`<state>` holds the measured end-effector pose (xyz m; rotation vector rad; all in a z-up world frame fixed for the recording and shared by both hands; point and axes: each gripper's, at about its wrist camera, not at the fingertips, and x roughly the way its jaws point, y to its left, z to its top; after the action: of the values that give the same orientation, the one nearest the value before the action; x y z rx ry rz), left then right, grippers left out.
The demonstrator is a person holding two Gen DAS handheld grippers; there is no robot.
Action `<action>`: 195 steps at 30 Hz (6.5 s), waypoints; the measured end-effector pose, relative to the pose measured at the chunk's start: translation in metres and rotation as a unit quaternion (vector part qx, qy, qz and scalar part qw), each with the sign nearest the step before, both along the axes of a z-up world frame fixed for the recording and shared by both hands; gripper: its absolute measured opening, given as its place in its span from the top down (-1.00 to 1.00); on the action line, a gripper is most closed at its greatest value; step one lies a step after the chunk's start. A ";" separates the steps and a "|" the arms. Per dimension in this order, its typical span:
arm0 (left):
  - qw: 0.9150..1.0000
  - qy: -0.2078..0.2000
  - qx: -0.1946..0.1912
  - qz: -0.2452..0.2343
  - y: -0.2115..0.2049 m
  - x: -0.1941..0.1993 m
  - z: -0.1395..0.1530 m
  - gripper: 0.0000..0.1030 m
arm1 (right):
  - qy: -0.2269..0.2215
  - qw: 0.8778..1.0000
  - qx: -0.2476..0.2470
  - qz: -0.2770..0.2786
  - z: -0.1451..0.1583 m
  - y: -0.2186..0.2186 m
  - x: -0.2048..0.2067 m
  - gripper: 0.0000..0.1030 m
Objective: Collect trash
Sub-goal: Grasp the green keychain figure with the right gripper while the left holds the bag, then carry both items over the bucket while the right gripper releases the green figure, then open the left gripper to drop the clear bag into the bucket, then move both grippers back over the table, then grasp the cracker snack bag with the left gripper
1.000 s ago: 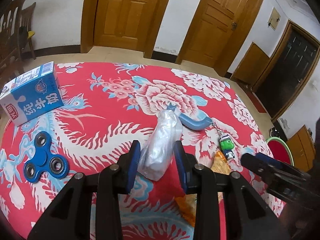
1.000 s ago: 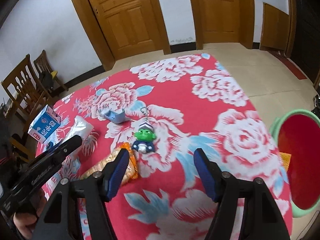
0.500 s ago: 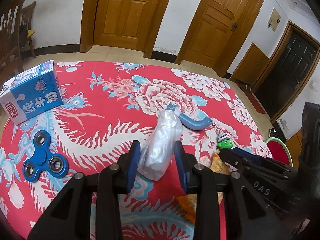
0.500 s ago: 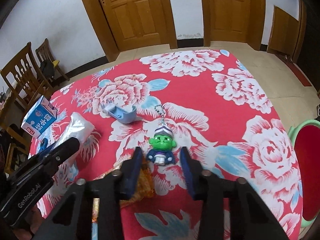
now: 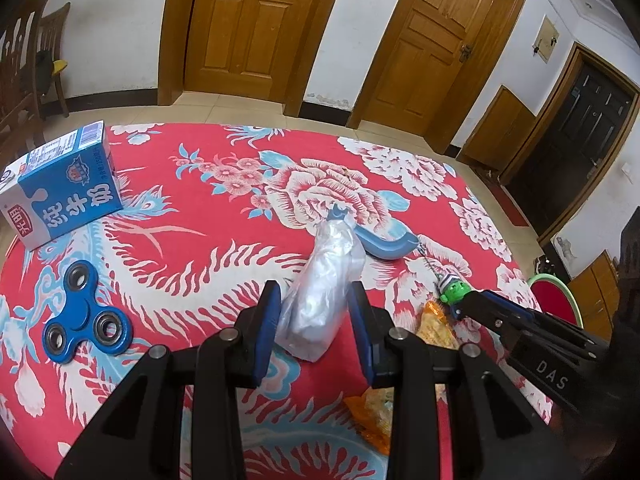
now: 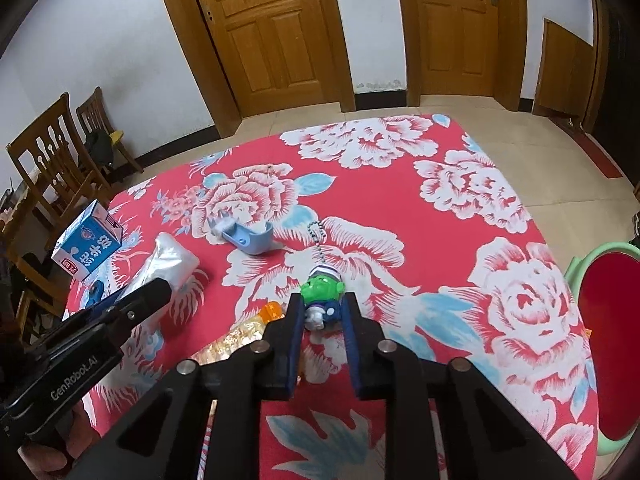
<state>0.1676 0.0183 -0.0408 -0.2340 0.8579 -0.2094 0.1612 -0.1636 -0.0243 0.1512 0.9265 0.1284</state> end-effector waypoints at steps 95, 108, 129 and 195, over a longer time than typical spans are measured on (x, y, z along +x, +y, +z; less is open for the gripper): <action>0.948 0.036 0.010 -0.316 -0.327 -0.065 0.010 0.32 | -0.075 0.927 0.129 -0.344 0.011 -0.327 -0.198 0.16; 0.950 0.028 0.016 -0.310 -0.327 -0.067 0.015 0.10 | -0.071 0.925 0.135 -0.348 0.006 -0.330 -0.198 -0.08; 0.976 0.007 0.023 -0.218 -0.231 -0.058 0.036 0.10 | -0.078 0.936 0.130 -0.317 0.025 -0.293 -0.197 -0.37; 0.998 0.051 0.034 0.004 -0.021 -0.002 0.011 0.13 | -0.068 0.977 0.123 -0.160 0.070 -0.158 -0.119 -0.44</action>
<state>0.1653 -0.0032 -0.0298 -0.1851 0.9643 -0.1623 0.0426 -0.3219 0.0460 0.5126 0.7368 -0.0460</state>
